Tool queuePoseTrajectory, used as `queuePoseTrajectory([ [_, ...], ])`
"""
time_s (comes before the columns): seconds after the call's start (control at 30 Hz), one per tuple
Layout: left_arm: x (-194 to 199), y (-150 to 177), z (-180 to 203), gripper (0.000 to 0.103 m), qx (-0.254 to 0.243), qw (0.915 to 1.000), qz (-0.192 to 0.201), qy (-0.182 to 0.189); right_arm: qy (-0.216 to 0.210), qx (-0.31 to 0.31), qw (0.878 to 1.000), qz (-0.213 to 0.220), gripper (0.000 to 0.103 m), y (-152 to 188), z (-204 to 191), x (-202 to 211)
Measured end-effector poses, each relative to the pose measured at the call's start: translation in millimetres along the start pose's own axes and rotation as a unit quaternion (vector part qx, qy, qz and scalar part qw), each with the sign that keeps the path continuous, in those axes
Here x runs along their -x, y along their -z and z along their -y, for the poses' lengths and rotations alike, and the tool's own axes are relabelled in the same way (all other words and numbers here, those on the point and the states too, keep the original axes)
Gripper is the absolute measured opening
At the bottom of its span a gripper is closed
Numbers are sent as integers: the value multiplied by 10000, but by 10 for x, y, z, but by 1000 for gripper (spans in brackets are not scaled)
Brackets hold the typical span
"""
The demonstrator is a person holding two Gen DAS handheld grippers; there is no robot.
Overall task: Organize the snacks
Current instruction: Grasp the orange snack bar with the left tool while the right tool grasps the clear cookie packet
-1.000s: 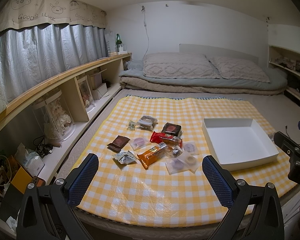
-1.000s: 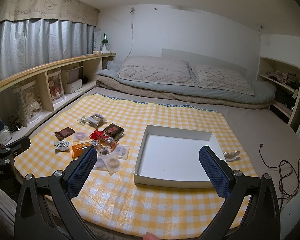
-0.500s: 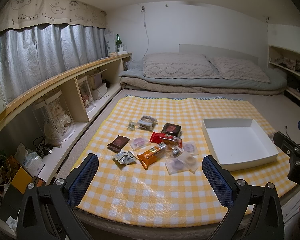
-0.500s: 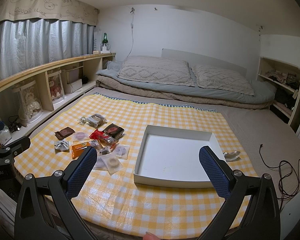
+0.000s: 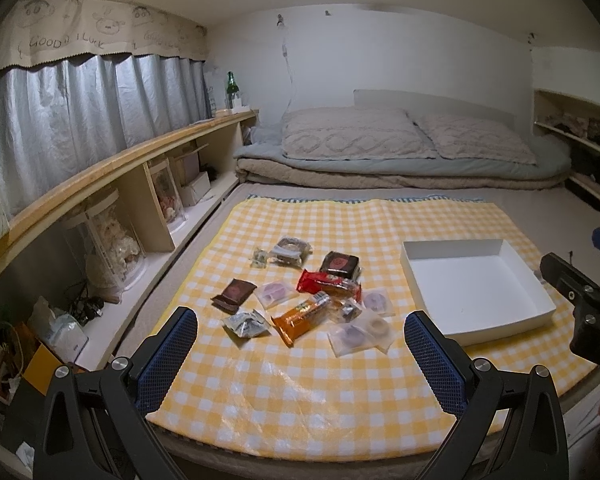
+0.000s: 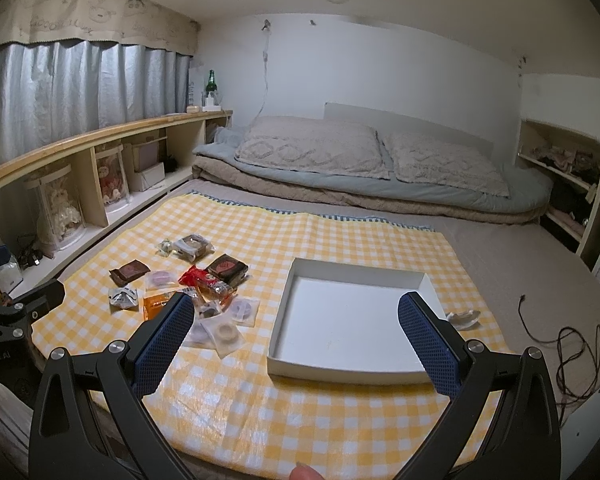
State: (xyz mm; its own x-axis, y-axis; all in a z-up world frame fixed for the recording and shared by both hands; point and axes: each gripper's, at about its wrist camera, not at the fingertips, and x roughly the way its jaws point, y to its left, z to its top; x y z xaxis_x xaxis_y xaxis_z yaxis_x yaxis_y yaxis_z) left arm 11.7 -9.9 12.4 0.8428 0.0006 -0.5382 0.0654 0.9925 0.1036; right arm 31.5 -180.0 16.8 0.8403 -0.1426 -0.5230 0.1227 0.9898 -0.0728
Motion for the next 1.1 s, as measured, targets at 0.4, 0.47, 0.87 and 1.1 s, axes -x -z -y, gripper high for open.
queuePoseTrajectory([
  [0.4,-288,-456,-88,103,-46,9997,40,-234,-191,210,9996,-73,103,-419,-103,-347],
  [0.47,-408,-578,-97,103,-43,9995,20,-302,-258,246,9993,-88,103,-519,-119,-465],
  [0.87,-1773,-877,-268,103,167,9962,-785,-337,-762,281,9940,-738,103,-548,-175,-1531],
  [1.1,-2586,-836,-311,103,61,9894,-1441,-196,-1041,514,9862,-1177,103,-206,-288,-2044],
])
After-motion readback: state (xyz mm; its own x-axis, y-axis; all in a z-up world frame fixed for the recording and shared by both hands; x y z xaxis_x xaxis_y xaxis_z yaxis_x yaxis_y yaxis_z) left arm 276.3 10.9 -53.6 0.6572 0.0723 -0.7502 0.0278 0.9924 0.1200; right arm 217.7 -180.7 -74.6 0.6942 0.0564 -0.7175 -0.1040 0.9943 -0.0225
